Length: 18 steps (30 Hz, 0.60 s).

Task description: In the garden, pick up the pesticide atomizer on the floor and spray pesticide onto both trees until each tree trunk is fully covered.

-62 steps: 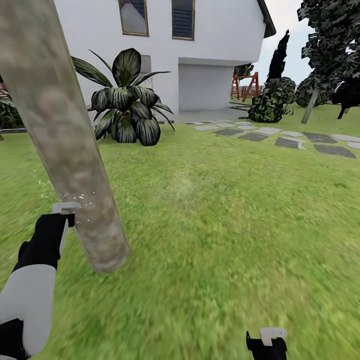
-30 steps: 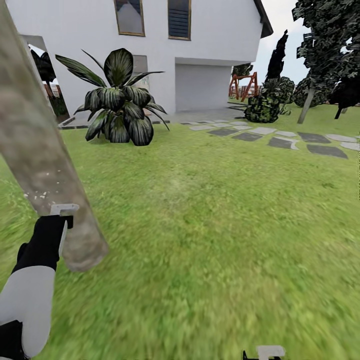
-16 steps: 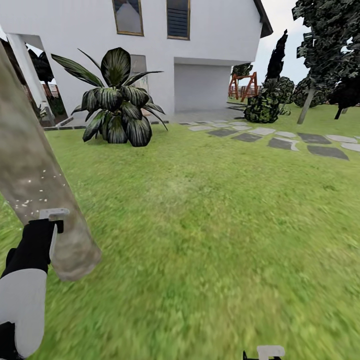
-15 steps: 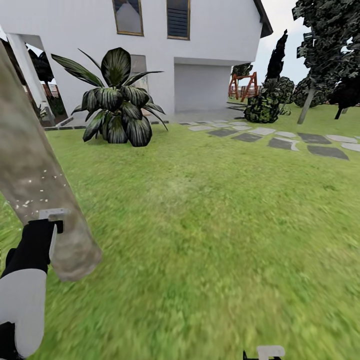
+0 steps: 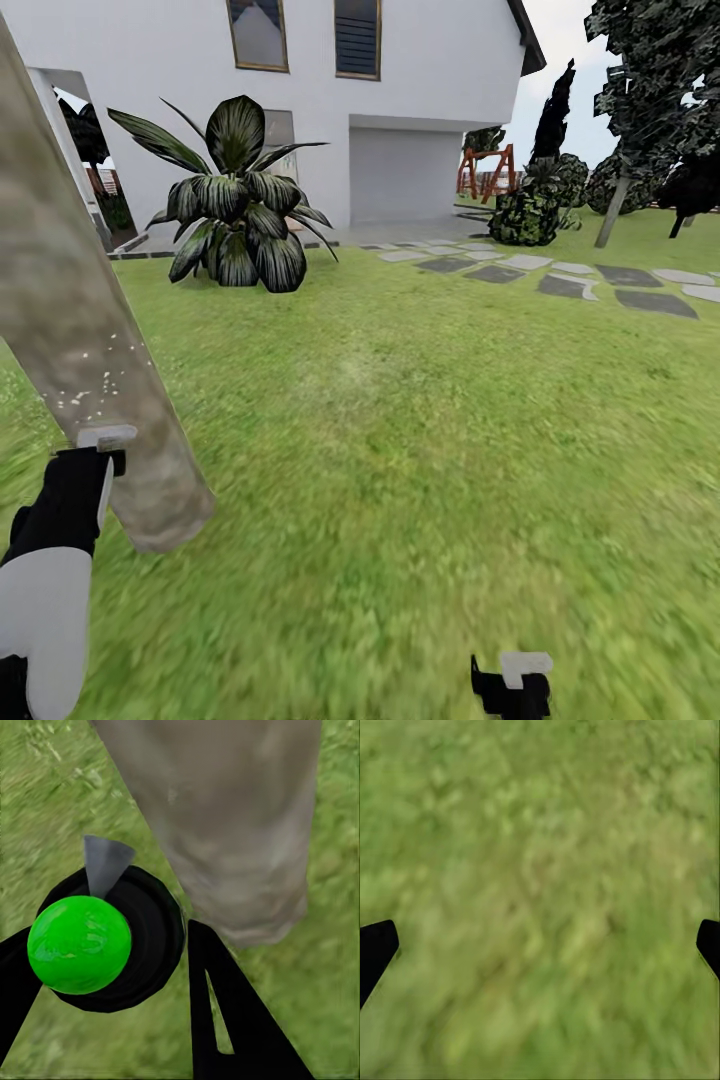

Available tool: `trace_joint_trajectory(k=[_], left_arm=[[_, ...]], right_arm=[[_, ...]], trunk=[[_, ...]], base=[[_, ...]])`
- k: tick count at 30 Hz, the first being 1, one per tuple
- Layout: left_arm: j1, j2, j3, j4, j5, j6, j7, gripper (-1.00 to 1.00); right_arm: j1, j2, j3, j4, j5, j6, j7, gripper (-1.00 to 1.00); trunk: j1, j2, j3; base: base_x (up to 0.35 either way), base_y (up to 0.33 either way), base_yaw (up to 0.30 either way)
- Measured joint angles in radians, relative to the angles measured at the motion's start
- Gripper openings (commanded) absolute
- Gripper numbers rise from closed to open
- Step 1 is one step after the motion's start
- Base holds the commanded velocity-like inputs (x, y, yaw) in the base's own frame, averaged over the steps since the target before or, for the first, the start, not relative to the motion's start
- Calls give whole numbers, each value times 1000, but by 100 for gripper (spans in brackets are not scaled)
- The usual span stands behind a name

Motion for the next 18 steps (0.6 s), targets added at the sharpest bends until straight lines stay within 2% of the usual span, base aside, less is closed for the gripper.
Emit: trace_joint_trajectory(k=[4,7,13,14,16,18], left_arm=[[48,-6,-8,0,4,-5,0,-100],[54,-12,-10,-4,5,-10,0,-100],[56,-13,-8,-3,2,-14,5,-100],[77,-15,-7,3,9,-21,6,-100],[110,-24,-3,7,14,-57,8,-100],[145,-37,2,33,21,-124,13,-100]], right_arm=[[0,2,-1,-15,0,0,0,100],[0,2,-1,-17,0,1,-2,100],[0,-4,-1,-15,1,0,-3,100],[0,-4,-1,-15,1,0,-3,100],[0,-5,-1,-15,2,0,-3,100],[0,-5,-1,-14,2,0,-4,100]], trunk=[[0,0,-1],[0,0,-4],[-1,0,-9],[0,0,-10],[-1,0,-12],[0,0,-14]], base=[[0,0,127],[62,-24,223],[263,-117,229],[288,-131,227],[289,-132,226],[287,-141,214]])
